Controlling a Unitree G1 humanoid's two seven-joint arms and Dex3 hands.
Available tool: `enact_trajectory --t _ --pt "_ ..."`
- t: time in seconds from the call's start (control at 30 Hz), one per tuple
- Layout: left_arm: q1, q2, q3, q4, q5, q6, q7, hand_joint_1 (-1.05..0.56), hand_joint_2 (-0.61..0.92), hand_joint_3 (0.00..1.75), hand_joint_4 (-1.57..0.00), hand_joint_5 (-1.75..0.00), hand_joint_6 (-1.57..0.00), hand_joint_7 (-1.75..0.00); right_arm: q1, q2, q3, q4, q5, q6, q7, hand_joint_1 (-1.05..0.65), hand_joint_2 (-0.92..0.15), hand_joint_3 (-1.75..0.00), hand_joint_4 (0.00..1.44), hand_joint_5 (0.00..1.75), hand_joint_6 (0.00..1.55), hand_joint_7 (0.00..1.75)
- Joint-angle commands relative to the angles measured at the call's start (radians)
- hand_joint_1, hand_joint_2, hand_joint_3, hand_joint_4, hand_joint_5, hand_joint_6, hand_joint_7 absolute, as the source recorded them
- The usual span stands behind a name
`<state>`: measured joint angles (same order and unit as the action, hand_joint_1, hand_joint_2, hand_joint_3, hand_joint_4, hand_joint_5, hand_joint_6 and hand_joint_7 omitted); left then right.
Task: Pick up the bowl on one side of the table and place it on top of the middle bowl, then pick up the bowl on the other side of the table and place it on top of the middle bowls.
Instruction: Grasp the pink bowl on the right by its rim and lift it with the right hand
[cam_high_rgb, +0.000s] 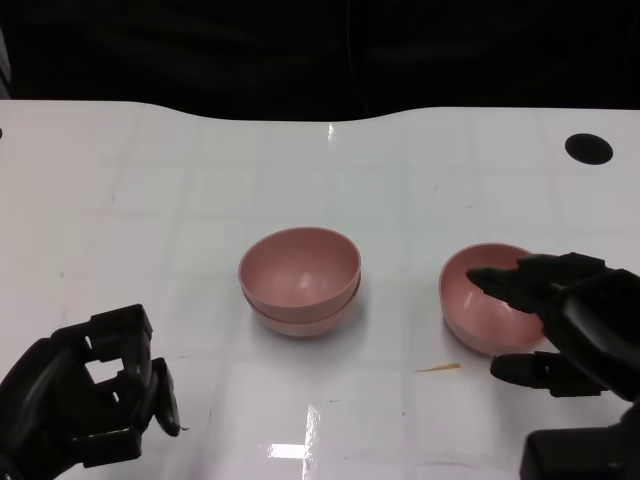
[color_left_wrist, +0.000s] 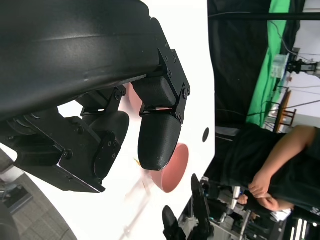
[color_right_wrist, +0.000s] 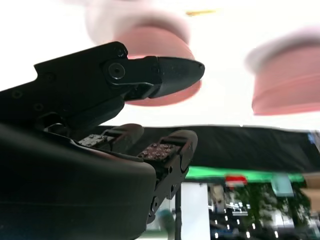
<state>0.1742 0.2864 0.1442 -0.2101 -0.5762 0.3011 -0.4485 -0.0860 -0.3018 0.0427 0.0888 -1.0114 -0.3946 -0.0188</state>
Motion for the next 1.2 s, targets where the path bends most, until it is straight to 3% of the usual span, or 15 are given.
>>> enact_trajectory --t 0.03,0.2,0.33,0.77,0.87,0.97,1.0,1.03,1.07,1.1,1.13,1.17,1.2 --pt "-0.003 0.004 0.017 -0.019 0.015 0.018 0.023 0.33 0.92 1.36 -1.01 -1.75 -0.86 -1.75 -0.049 -0.040 0.062 0.060 -0.016 0.060 -0.016 -0.91 -0.92 -0.27 0.38 0.01 0.38 0.01" --pt "-0.001 -0.010 0.025 -0.028 0.021 0.027 0.040 0.33 0.92 1.36 -0.97 -1.75 -0.82 -1.75 -0.118 -0.056 0.150 0.158 -0.002 0.134 -0.007 -0.85 -0.92 -0.23 0.37 0.00 0.38 0.00" --pt "0.002 -0.030 0.032 -0.048 0.046 0.026 0.085 0.33 0.90 1.34 -0.93 -1.75 -0.78 -1.75 -0.175 -0.062 0.214 0.279 0.003 0.152 -0.065 -0.83 -0.92 -0.20 0.39 0.01 0.41 0.02" --pt "0.001 -0.077 0.062 -0.040 0.068 -0.008 0.110 0.30 0.87 1.38 -0.92 -1.75 -0.74 -1.75 -0.310 -0.063 0.379 0.578 0.034 0.125 -0.241 -0.72 -0.92 -0.20 0.48 0.04 0.49 0.03" --pt "0.003 -0.086 0.064 -0.045 0.074 -0.010 0.118 0.31 0.87 1.39 -0.92 -1.75 -0.74 -1.75 -0.354 -0.056 0.419 0.674 0.037 0.095 -0.300 -0.61 -0.92 -0.19 0.54 0.05 0.54 0.04" --pt "0.005 -0.092 0.063 -0.061 0.080 0.003 0.137 0.31 0.87 1.39 -0.92 -1.75 -0.74 -1.75 -0.389 -0.042 0.443 0.765 0.059 0.043 -0.370 -0.42 -0.92 -0.20 0.73 0.10 0.71 0.07" --pt "0.006 -0.092 0.061 -0.064 0.084 0.003 0.140 0.31 0.87 1.39 -0.92 -1.75 -0.74 -1.75 -0.400 -0.037 0.448 0.798 0.070 0.014 -0.404 -0.35 -0.92 -0.21 0.87 0.16 0.79 0.10" --pt "0.007 -0.092 0.059 -0.068 0.086 0.003 0.144 0.31 0.87 1.39 -0.92 -1.75 -0.74 -1.75 -0.410 -0.033 0.452 0.829 0.082 -0.020 -0.436 -0.28 -0.92 -0.23 0.94 0.47 0.97 0.07" --pt "0.007 -0.093 0.058 -0.066 0.086 -0.002 0.140 0.31 0.87 1.39 -0.92 -1.75 -0.74 -1.75 -0.420 -0.031 0.459 0.857 0.089 -0.055 -0.479 -0.24 -0.92 -0.26 0.92 0.77 1.08 0.07" --pt "0.007 -0.093 0.057 -0.065 0.088 -0.005 0.139 0.31 0.87 1.39 -0.92 -1.75 -0.74 -1.75 -0.428 -0.030 0.466 0.879 0.092 -0.082 -0.512 -0.21 -0.92 -0.29 0.83 1.23 1.11 0.35" --pt "0.006 -0.094 0.057 -0.063 0.089 -0.006 0.137 0.31 0.87 1.39 -0.92 -1.75 -0.74 -1.75 -0.435 -0.030 0.474 0.897 0.094 -0.102 -0.538 -0.20 -0.92 -0.32 0.78 1.54 0.84 1.10" --pt "0.006 -0.094 0.057 -0.062 0.090 -0.006 0.136 0.31 0.88 1.39 -0.92 -1.75 -0.74 -1.75 -0.442 -0.032 0.483 0.909 0.094 -0.121 -0.564 -0.19 -0.92 -0.33 0.77 1.64 0.72 1.40" --pt "0.004 -0.094 0.057 -0.061 0.090 -0.005 0.136 0.32 0.87 1.39 -0.92 -1.75 -0.74 -1.75 -0.448 -0.035 0.491 0.914 0.095 -0.135 -0.580 -0.19 -0.92 -0.34 0.76 1.69 0.66 1.57"
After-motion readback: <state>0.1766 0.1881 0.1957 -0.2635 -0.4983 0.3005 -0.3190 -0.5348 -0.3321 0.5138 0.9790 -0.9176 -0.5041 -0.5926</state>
